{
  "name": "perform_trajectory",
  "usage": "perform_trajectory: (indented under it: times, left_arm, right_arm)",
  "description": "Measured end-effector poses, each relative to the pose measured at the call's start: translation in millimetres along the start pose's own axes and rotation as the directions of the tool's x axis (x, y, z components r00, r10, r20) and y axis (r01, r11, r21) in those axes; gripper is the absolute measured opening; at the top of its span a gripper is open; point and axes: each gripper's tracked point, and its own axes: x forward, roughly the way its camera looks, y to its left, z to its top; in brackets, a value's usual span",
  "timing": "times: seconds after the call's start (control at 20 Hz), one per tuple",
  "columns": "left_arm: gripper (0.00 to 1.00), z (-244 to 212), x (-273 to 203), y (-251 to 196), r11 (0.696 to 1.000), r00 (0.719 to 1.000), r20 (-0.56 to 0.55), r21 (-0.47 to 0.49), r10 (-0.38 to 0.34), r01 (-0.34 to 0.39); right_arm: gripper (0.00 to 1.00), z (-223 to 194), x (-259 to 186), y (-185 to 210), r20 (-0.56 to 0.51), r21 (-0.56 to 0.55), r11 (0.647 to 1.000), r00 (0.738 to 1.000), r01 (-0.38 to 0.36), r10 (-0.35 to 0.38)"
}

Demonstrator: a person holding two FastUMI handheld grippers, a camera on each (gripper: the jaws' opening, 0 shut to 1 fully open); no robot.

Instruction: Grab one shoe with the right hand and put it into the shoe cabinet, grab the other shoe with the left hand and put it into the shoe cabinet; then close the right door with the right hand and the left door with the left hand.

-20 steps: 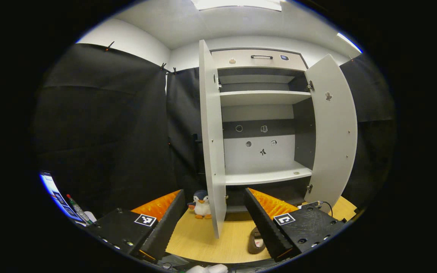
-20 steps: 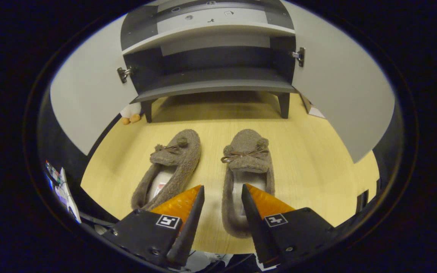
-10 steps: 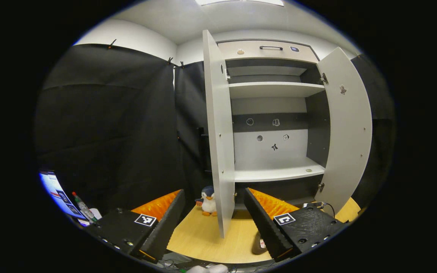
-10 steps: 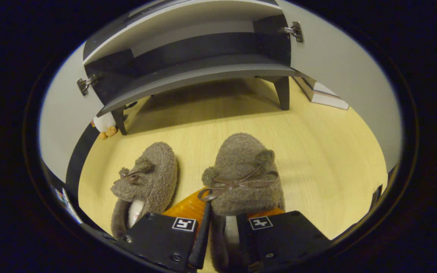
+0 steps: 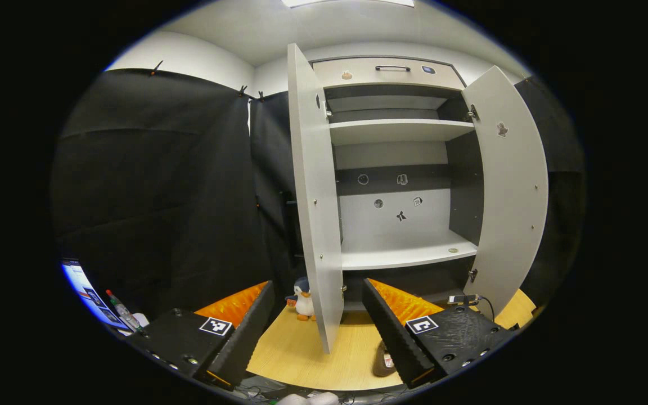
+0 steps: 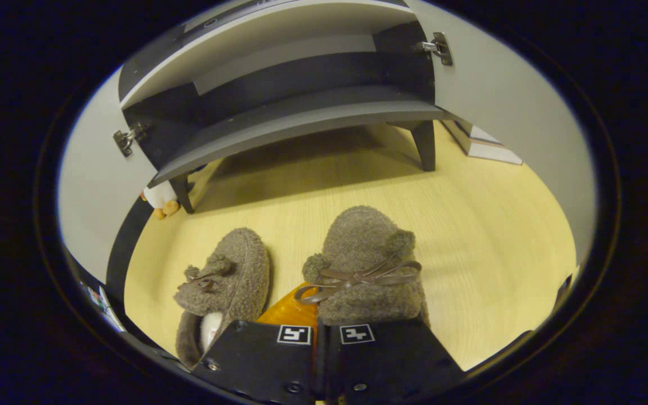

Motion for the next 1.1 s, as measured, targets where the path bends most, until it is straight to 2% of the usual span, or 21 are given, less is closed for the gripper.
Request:
perform_trajectory:
  times: [0.3, 0.5, 0.55, 0.6, 0.8, 0.95, 1.1]
  left_arm:
    - [0.96, 5.3, -2.4, -3.0, 0.999, 0.998, 0.044, 0.009, -0.033, 0.033]
    - [0.96, 10.6, -5.2, -5.2, 0.998, 0.994, 0.095, 0.048, -0.052, 0.048]
    - [1.00, 11.8, -6.0, -6.9, 0.997, 0.992, 0.106, 0.056, -0.062, 0.056]
    - [0.96, 12.6, -7.6, -8.0, 0.996, 0.991, 0.114, 0.061, -0.076, 0.069]
    - [0.96, 14.7, -3.9, -10.3, 0.993, 0.986, 0.124, 0.042, -0.111, 0.106]
    - [0.96, 17.3, -5.4, -9.6, 0.993, 0.984, 0.132, 0.013, -0.120, 0.119]
    - [0.96, 17.8, -5.8, -9.3, 0.994, 0.985, 0.137, -0.007, -0.105, 0.107]
  right_arm:
    - [0.06, 44.9, -86.7, 20.0, 0.152, -0.087, 0.995, 0.987, -0.043, 0.055]
    - [0.06, 94.2, -155.8, 41.5, 0.262, -0.124, 0.990, 0.961, -0.061, 0.092]
    - [0.06, 109.2, -174.1, 48.8, 0.294, -0.133, 0.989, 0.951, -0.063, 0.100]
    - [0.06, 125.7, -191.5, 55.3, 0.323, -0.149, 0.987, 0.940, -0.064, 0.110]
    - [0.06, 199.9, -247.6, 83.7, 0.431, -0.185, 0.980, 0.890, -0.073, 0.148]
    - [0.06, 257.9, -274.3, 104.7, 0.494, -0.206, 0.975, 0.852, -0.081, 0.175]
    - [0.06, 321.4, -278.1, 114.5, 0.553, -0.217, 0.975, 0.819, -0.037, 0.154]
